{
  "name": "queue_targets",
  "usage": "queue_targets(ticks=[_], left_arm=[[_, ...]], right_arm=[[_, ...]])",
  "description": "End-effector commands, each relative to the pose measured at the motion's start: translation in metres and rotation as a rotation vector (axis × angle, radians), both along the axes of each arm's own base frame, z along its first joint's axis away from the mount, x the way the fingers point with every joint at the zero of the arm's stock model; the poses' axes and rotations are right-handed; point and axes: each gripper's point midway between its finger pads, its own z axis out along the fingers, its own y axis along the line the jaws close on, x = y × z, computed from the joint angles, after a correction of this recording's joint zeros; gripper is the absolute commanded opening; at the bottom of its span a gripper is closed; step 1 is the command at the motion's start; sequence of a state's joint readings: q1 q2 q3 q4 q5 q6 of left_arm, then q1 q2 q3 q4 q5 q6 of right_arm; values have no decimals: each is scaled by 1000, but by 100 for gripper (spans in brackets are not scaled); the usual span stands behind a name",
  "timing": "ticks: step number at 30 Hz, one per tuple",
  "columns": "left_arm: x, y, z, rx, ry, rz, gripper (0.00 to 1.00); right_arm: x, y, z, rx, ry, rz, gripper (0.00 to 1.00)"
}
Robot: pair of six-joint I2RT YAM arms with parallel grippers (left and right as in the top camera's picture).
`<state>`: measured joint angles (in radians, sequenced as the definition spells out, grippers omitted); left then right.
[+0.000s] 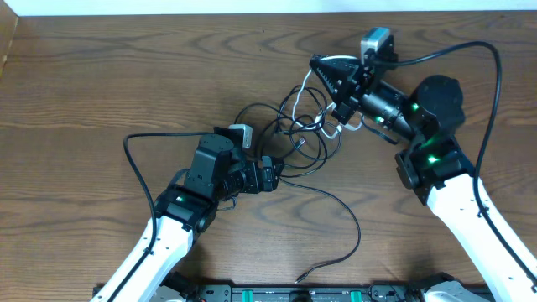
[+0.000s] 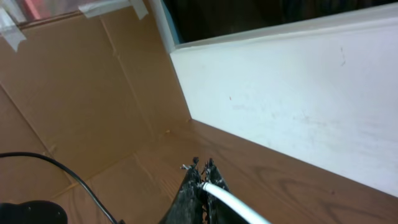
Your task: Untangle cables
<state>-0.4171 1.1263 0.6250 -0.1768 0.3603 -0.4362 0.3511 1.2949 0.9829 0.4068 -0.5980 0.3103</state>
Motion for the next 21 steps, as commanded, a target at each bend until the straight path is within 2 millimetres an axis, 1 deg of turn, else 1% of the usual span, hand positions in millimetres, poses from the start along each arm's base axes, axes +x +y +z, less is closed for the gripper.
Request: queue_targets(ticks=[1,2,3,4,5,6,8,9,10,14,16,18,20,21], left_arm=[[3,0,6,11,-27,-4,98],[3,0,6,11,-27,-4,98],[3,0,6,11,-27,-4,98],[3,0,6,10,-27,-4,98],[3,0,6,10,-27,-4,98],[3,0,6,11,-27,-4,98],[3,0,6,11,-27,-4,98],[3,0,6,10,-27,-4,98],[3,0,6,11,-27,-4,98],[3,0,6,11,-27,-4,98],[3,0,6,11,-27,-4,98],[3,0,6,11,-27,-4,98],[3,0,6,11,-27,-4,98],[4,0,6,11,-27,-4,98]], right_arm=[[10,2,-13,-13,72,-50,1],[22,5,-46,-63,182,-130,1],[27,7,-62,-88,223,-162,1],[30,14,-81,-118,265,-179,1],[29,24,-91,-132,284,-157,1],[26,34,-96,-135,287,-118,1],[18,53,-95,-123,266,-36,1],[15,58,-92,-113,248,-14,1],[15,60,-88,-106,234,-15,1],[20,57,-73,-74,182,-40,1],[19,55,-63,-51,156,-28,1],[19,53,-56,-12,166,-17,1],[21,52,-58,2,196,-25,1],[24,52,-69,-15,225,-51,1]])
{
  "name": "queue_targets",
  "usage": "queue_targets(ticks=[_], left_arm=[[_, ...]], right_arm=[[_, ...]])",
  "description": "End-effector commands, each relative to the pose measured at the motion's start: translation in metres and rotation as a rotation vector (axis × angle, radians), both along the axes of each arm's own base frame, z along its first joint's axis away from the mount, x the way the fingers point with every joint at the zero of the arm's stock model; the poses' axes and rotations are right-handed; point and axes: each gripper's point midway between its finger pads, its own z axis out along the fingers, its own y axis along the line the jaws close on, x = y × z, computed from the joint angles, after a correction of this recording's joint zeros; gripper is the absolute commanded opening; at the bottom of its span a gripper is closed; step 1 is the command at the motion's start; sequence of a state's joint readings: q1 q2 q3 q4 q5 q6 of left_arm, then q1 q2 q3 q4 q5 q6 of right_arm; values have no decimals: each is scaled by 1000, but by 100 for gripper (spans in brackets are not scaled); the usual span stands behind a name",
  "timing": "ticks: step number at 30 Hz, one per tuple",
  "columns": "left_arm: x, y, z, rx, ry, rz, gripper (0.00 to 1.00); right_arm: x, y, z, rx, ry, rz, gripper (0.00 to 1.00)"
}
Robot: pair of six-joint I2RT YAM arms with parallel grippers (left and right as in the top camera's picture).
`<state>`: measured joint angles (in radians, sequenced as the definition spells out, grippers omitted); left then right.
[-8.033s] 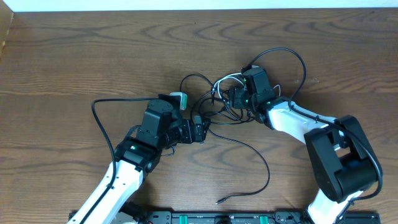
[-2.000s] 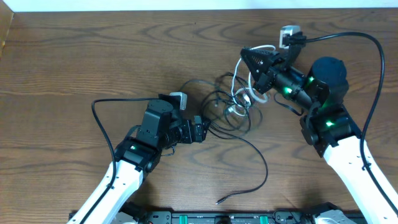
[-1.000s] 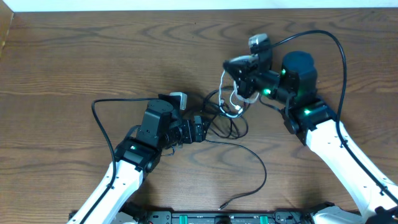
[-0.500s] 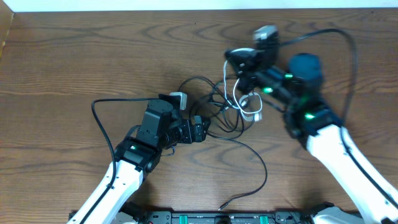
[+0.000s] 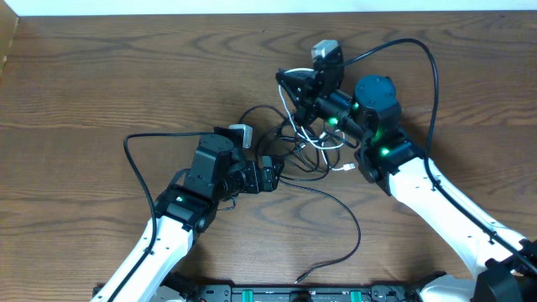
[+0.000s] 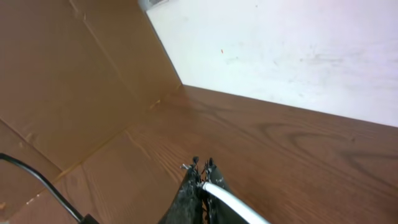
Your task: Untangle cables
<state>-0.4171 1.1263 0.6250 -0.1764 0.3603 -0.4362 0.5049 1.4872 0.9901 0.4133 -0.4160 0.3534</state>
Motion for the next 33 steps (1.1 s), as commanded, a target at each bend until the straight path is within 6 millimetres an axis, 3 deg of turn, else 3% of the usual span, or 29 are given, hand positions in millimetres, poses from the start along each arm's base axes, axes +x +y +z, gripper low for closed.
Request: queue_targets(ticks=[1,5,6,8,12,15,18,24,27,31,33], left_arm=[[4,0,6,11,-27,-4,98],[6,-1,9,4,-40,-3,98],[6,-1,8,4,-39,-4,98],[4,-1,7,7,-33,-4,98],[4,0,6,9,-29,-4,98],[4,0,6,9,-29,-4,98],[4,0,6,9,-29,-4,98],[3,0,6,11,-26,-4,98],[3,0,6,11,-26,-4,98],[3,0,6,11,-26,-4,98],[3,0,6,11,-26,-4,98]], right_arm=[[5,-3,-4,9,56,-60,1],[17,21,-67,-77,150,-117,1],[17,31,-74,-73,146,-90,1],[19,44,-70,-30,94,-52,1],[27,46,-12,122,-70,-46,1],[33,25,41,179,-164,-85,1],[31,-6,86,225,-243,-119,1],[17,-77,155,269,-369,-229,1],[15,-76,130,192,-249,-192,1],[29,-60,47,13,-8,-222,1],[31,-44,29,-5,21,-181,1]])
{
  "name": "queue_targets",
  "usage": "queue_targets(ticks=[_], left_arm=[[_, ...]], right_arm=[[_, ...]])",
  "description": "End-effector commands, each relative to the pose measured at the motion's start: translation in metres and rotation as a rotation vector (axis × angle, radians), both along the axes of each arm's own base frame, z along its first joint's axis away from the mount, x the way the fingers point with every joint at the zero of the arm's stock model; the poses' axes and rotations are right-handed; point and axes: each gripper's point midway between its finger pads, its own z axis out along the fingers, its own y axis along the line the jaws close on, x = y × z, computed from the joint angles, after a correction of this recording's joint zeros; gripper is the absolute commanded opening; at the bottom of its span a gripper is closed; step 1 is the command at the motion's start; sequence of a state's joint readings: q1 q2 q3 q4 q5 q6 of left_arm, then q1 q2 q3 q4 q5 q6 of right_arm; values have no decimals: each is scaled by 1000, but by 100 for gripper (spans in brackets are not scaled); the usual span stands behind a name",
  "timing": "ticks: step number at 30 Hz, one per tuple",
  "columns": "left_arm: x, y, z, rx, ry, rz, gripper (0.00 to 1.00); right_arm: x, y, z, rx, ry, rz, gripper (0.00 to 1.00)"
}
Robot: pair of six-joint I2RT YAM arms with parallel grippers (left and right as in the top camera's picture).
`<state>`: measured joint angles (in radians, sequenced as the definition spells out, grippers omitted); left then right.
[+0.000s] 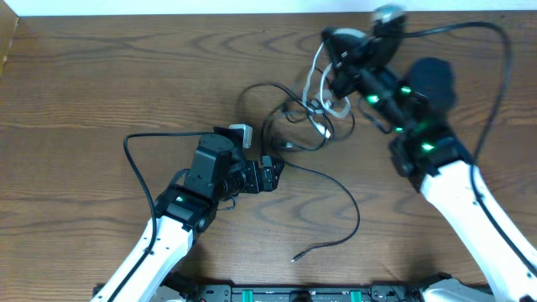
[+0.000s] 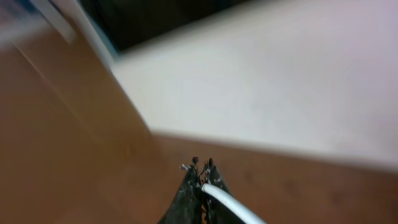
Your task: Untangle cables
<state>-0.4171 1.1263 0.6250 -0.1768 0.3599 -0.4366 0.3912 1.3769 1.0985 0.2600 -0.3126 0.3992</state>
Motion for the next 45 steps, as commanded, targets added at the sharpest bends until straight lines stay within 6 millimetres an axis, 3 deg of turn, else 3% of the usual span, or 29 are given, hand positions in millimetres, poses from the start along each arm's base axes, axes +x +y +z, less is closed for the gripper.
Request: queue_targets(ticks=[1,3,4,6,7,9,11,14,17,23,32,38,42,45], left_arm=[[3,0,6,11,-27,-4,98],[3,0,6,10,-27,-4,98],[3,0,6,11,-27,-4,98],[3,0,6,11,-27,-4,98],[3,0,6,11,-27,-4,98],[3,0,6,10,-27,-4,98],[3,0,6,10,-27,-4,98],[3,0,6,10,-27,-4,98],[4,0,7,5,-28,0,98],[15,-6,21,-103,-23,87,98],[28,-26,35,-130,-130,30,98],[60,-31,13,-32,-214,124,98],[76,-58,7,-49,-308,66,99],[86,-69,2,-74,-349,66,93]], right_arm=[[2,31,-30,-37,20,106,1],[-13,41,3,12,-118,234,1],[-25,42,29,41,-236,298,1],[-45,31,72,104,-401,350,1],[-47,24,82,127,-419,344,1],[-43,20,73,121,-348,333,1],[-27,25,34,68,-180,293,1],[2,17,-39,-46,90,91,1],[-3,22,-59,-116,134,94,1],[-10,23,-48,-126,94,103,1],[-18,19,-28,-45,109,97,1],[-41,22,-1,-20,55,174,1],[-51,23,4,-17,52,209,1],[-58,28,2,-17,61,259,1]])
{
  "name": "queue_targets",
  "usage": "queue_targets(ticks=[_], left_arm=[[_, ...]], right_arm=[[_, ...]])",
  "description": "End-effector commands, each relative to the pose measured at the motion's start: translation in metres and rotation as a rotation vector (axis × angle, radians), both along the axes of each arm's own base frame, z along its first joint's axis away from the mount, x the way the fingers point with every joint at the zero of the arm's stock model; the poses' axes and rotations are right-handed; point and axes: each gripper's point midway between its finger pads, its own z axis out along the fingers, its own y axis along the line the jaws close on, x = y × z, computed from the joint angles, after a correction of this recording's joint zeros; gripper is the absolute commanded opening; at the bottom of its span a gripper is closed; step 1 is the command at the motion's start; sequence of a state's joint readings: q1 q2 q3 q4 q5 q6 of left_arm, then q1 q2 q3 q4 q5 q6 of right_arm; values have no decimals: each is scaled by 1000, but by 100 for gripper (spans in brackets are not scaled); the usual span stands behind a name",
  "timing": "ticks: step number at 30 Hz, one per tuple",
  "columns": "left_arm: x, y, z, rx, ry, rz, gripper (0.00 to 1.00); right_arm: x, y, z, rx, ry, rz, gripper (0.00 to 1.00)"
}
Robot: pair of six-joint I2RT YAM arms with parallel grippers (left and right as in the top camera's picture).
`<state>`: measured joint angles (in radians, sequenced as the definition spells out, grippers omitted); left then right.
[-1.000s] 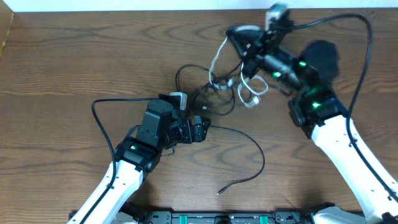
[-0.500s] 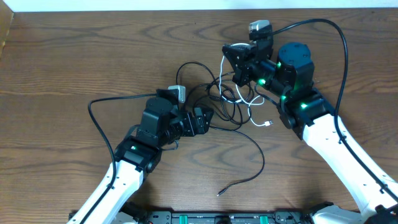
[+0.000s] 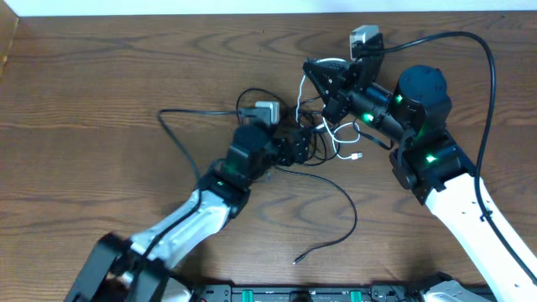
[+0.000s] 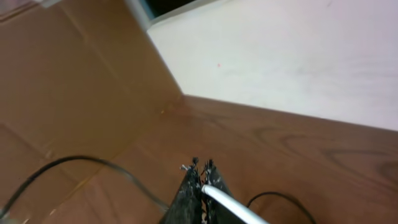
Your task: Untangle cables
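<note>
A knot of black cable and white cable lies mid-table. My right gripper hangs over its far side, shut on the white cable, which runs out from between the fingertips. The white cable's plug lies to the right of the knot. A long black strand curves toward the front edge and ends in a free tip. My left gripper is pushed into the knot's near-left side. Its jaws are hidden among the strands.
The wooden table ends at a white wall at the back, with a cardboard panel at the far left. Each arm's own black feed cable arcs above the table, the left and the right.
My left arm has moved from the near left up and right, its gripper now in the knot. My right gripper, still holding the white cable, has moved from the far edge nearer and slightly left.
My right gripper held the white cable above the knot's far side, then stood further left, then at the far edge with the cable drawn out. Now it is back over the knot. My left gripper stayed at the knot's near left, and is now inside the knot.
</note>
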<state>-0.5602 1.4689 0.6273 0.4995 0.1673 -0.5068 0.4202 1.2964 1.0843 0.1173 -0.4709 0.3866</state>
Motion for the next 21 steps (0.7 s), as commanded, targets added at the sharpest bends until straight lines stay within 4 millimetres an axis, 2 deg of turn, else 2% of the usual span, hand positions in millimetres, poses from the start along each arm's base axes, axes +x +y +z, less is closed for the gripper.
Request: queue_targets(ticks=[1,5,9,12,19,21], left_arm=[[15,-5,-11,30,-49,25,91],[28,7,-25,74,-58,118,85],[37,23,-27,112,-81,215,65],[40,22,-20,94,-105,220,54],[41,22,-18,88,-113,223,12],[43,26,-18,99,-116,246,8]], right_arm=[[-14,8,6,14,6,78,1],[-15,8,0,5,31,87,1],[-17,9,-3,0,46,93,1],[-18,10,-3,1,47,104,1],[-24,13,-3,4,50,141,1],[-24,13,-5,0,58,138,1]])
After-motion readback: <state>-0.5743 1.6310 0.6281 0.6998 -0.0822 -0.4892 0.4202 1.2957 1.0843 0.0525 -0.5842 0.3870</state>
